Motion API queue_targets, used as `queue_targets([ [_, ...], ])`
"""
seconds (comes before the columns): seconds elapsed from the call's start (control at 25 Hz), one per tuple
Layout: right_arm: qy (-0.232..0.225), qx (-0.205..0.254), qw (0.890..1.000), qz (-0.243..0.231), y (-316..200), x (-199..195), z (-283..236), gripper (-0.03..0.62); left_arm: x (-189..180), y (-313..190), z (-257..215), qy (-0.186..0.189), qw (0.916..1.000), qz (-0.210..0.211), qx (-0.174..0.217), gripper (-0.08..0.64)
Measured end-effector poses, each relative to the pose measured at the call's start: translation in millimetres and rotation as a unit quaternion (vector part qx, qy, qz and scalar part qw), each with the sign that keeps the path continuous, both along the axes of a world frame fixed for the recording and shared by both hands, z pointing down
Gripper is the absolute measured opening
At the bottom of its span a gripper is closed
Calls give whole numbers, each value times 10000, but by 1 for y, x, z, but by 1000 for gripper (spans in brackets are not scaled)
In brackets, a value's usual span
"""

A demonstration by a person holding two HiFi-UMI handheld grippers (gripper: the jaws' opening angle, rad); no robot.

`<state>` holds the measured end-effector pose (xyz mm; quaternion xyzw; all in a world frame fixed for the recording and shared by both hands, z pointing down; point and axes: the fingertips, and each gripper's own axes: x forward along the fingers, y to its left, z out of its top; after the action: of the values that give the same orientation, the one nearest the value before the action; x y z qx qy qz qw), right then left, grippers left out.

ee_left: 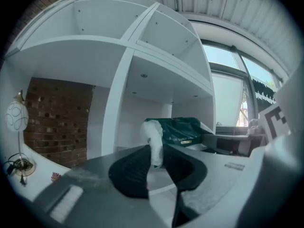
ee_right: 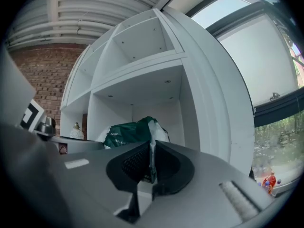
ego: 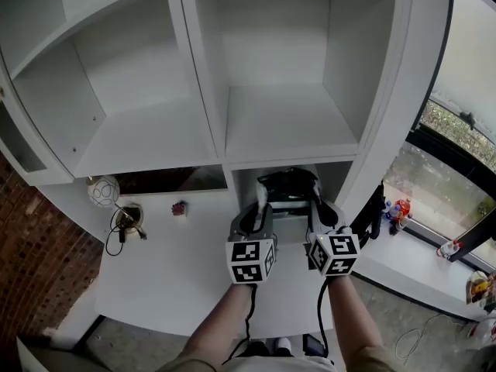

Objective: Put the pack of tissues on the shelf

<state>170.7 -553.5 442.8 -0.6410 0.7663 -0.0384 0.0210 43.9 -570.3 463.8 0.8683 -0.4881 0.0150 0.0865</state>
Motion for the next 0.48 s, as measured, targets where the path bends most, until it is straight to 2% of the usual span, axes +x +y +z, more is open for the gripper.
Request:
queue_targets([
  [0.16,320,-65,9994,152,-12,1,7,8,3,-13,7,-20,9999,-41,-130,95],
  [0.48,493,-205,9981,300,-35,7,16,6,9,-31,11,-155,9997,-123,-155,94],
])
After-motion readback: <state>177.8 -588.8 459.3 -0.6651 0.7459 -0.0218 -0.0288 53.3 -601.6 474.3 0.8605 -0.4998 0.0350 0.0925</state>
